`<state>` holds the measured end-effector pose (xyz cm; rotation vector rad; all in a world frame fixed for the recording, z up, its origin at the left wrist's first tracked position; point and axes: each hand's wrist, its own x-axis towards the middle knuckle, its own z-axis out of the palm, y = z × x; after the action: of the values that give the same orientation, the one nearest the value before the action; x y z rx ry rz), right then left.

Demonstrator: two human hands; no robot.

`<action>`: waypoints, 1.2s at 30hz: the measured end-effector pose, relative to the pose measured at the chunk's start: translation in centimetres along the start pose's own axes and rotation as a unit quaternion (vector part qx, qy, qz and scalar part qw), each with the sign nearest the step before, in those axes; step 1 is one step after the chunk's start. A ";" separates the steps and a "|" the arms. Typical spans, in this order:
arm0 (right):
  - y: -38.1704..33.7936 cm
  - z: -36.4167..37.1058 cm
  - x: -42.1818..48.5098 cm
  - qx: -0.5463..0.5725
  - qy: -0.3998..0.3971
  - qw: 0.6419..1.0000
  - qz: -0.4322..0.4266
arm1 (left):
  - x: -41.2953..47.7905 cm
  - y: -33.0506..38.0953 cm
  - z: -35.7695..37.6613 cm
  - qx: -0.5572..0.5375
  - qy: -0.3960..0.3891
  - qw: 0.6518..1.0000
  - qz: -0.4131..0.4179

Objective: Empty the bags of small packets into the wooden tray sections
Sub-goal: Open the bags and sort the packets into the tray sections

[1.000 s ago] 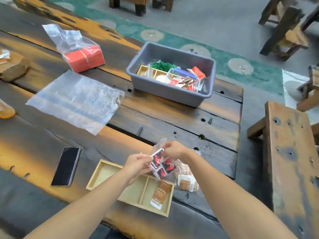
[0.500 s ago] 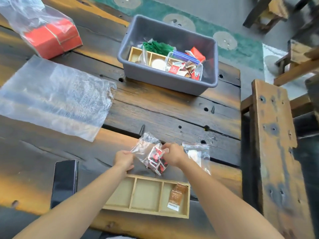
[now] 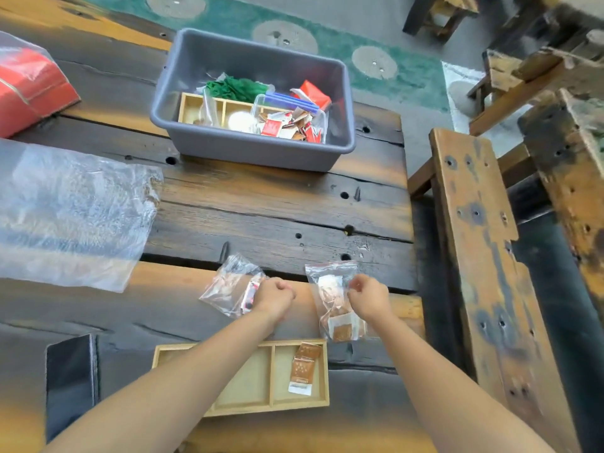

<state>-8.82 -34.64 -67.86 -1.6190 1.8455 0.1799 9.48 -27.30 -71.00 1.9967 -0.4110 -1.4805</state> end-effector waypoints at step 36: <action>6.3 -4.3 2.2 0.392 -0.015 0.920 0.018 | -5.8 3.1 7.9 0.008 0.026 0.986 0.163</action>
<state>-16.35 -37.33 -67.77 -1.0053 1.6109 -0.4682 0.52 -28.60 -66.17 1.8697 -0.6932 -1.2213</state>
